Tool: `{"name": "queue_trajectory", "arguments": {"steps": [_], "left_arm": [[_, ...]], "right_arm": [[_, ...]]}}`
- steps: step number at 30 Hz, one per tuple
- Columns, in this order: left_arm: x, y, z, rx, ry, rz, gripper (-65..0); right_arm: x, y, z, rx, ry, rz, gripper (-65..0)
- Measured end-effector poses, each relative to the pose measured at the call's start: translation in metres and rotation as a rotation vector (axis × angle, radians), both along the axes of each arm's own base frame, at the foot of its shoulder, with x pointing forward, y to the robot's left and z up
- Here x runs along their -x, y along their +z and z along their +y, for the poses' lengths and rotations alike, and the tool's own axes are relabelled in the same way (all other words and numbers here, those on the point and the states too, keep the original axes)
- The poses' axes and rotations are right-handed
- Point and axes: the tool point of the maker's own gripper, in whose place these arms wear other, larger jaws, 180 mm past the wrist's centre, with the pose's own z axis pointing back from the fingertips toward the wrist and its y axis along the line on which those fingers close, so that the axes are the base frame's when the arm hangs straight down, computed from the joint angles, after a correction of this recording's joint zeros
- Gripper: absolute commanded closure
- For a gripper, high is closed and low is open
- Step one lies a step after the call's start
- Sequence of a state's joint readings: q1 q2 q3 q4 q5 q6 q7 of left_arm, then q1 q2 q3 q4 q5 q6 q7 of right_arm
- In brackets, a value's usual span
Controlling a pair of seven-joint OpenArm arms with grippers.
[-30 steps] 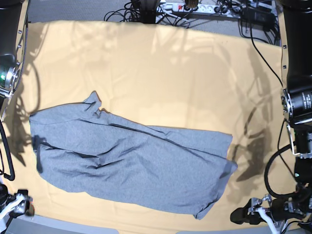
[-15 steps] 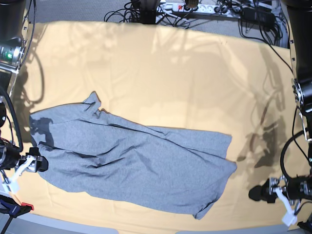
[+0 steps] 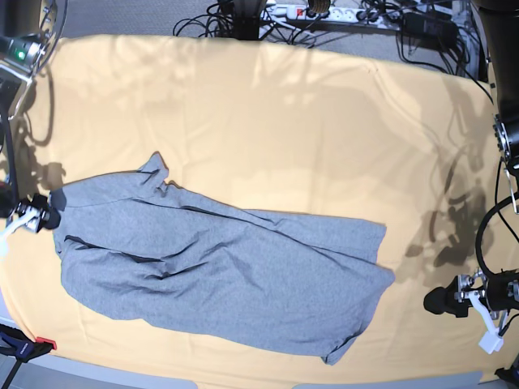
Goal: Layout the t-shirt on the table in an organized manner, then fold the t-shirt properly
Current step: 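Move both grippers to the shirt's opposite ends and grasp the fabric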
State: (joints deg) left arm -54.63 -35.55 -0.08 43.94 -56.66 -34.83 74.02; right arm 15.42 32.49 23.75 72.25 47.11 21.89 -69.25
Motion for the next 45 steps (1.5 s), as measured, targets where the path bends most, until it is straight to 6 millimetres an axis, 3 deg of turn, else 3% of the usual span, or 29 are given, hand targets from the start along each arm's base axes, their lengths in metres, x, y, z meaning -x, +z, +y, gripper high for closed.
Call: {"name": "queue_trajectory", "arguments": {"steps": [3,7,13,21,25,27,29,33,38,42,45], "left_arm": [[0.000,0.000,0.000,0.000,0.000,0.000,-49.2],[0.000,0.000,0.000,0.000,0.000,0.000,-49.2],[0.000,0.000,0.000,0.000,0.000,0.001,-49.2],[0.000,0.000,0.000,0.002,0.000,0.000,-49.2],[0.001,-0.001,0.000,0.000,-0.002,0.004,-49.2],[0.001,-0.001,0.000,-0.001,-0.002,0.006,-49.2],[0.001,-0.001,0.000,-0.002,-0.002,0.007,-49.2],[0.001,-0.001,0.000,-0.002,-0.005,0.005,-49.1],[0.007,0.000,-0.008,0.021,-0.051,0.016,-36.2],[0.011,-0.010,-0.005,0.047,0.005,0.082,-37.3],[0.022,-0.033,-0.006,0.053,0.009,0.132,-41.8]], "right_arm": [[0.010,-0.015,0.003,-0.001,-0.003,0.032,-43.2],[0.007,-0.026,0.004,0.022,-0.054,0.034,-43.2],[0.016,-0.047,-0.019,0.143,-0.236,0.120,-43.2],[0.006,-0.053,0.002,0.081,-0.242,0.073,-43.2],[-0.001,-0.049,0.026,-0.032,-0.176,0.007,-43.0],[-0.002,-0.048,0.032,-0.053,-0.149,-0.007,-38.1],[-0.001,-0.049,0.036,-0.072,-0.133,-0.019,-28.3],[0.002,-0.053,0.027,0.015,-0.110,0.000,0.0],[0.001,-0.050,0.031,0.039,-0.039,-0.024,0.0],[0.001,-0.050,0.031,0.044,-0.028,-0.026,0.0],[0.001,-0.050,0.031,0.044,-0.028,-0.026,0.0]]}}
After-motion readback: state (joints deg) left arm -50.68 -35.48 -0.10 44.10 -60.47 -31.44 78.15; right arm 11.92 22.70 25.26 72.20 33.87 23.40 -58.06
